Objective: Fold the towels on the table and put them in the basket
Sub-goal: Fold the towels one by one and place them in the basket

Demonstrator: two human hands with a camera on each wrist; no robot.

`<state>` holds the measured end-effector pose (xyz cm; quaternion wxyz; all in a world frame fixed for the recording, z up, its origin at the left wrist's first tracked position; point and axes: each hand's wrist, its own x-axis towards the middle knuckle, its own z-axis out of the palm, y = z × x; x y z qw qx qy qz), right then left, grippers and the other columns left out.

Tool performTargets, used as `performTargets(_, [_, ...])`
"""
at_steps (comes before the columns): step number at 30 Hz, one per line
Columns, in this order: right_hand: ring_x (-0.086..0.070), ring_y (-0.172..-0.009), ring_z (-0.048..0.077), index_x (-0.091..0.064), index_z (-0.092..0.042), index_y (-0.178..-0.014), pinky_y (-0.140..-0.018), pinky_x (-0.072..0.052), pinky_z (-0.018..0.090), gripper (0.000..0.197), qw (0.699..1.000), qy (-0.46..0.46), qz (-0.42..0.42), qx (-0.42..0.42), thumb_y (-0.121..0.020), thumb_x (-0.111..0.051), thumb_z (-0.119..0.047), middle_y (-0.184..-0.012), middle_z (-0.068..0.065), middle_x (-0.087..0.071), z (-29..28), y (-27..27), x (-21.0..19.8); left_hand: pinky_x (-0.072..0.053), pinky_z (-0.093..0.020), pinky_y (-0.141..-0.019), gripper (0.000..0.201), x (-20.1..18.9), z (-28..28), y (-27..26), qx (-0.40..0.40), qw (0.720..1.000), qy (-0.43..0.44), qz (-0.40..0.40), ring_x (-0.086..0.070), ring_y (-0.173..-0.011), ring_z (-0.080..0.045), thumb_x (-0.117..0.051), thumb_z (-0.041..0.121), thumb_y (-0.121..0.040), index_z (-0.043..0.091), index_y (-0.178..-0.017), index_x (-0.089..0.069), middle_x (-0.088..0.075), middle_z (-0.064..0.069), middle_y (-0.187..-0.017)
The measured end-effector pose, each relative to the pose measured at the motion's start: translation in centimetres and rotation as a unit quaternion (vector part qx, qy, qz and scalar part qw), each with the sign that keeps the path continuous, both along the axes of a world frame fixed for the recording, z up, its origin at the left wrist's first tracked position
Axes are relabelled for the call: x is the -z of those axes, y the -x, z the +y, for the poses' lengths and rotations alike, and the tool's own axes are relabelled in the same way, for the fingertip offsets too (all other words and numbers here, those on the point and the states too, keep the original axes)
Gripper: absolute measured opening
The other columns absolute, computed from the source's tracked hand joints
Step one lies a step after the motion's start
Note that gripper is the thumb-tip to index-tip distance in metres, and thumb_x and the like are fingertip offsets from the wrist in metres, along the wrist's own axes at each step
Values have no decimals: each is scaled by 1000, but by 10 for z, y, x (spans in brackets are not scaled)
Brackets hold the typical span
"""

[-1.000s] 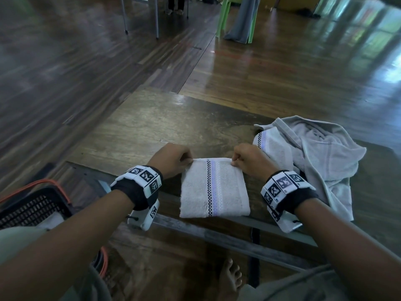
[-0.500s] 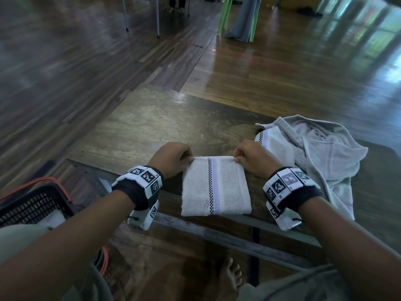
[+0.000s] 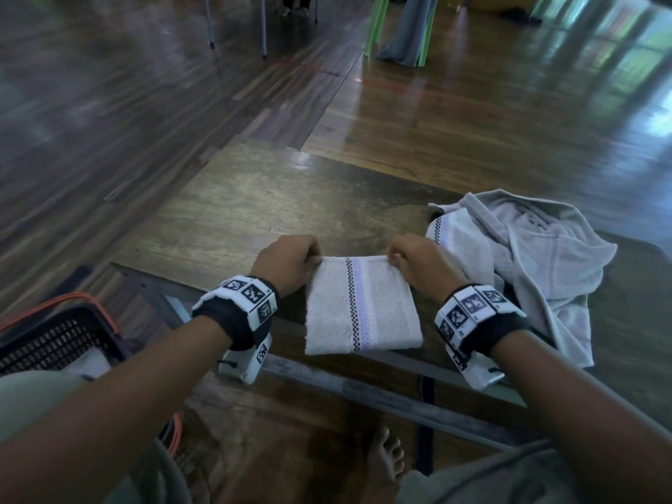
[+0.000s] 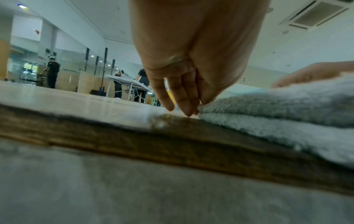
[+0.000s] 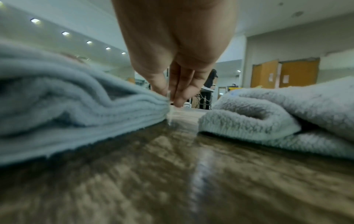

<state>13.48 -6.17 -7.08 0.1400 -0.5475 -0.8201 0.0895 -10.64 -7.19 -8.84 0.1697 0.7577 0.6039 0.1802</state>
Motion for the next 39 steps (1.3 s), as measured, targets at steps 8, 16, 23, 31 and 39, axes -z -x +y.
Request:
performTargets(8, [-42,-115,22,-61,-14,-112,-96,-36,40,36,983,-8,-183,-1,-96,-38,-37,-126,3,-48,-32,8,-3,-27,-31,-95,24,-5,-43,-24,40,992,-86,80,-52,-110,-16,-41,27,-94,20,-111,-56,-58,3,-120])
performTargets(16, [4,-146,18,0,-24,-150,-117,-4,43,69,978,138,-135,83,-93,-16,-60,-158,-1,9,-71,20,23,-4,-49,-115,75,28,-76,-43,13,987,33,155,5,-146,-20,4,54,-88,11,-149,-2,2,-7,-159])
performTargets(23, [21,-143,18,10,-23,-148,-116,11,49,62,976,134,-142,94,-96,-9,-50,-157,-5,18,-66,14,32,4,-51,-115,73,32,-67,-37,-1,990,56,128,9,-146,-19,-3,55,-90,12,-149,4,9,-6,-158])
performTargets(31, [-13,-143,18,-14,-24,-148,-108,-11,47,55,983,72,-126,115,-97,-22,-45,-156,-4,-19,-59,0,23,0,-52,-115,58,25,-63,-13,-32,988,68,135,-1,-146,-20,-11,43,-99,17,-150,-4,-5,0,-159])
performTargets(39, [-55,-102,17,-64,-24,-97,-98,-27,46,38,966,156,-8,207,-88,-44,-54,-96,-5,-66,-64,-5,10,-46,-31,-68,28,4,-64,-8,-119,989,73,-41,-60,-81,-21,-48,42,-90,16,-97,-54,-64,-3,-89])
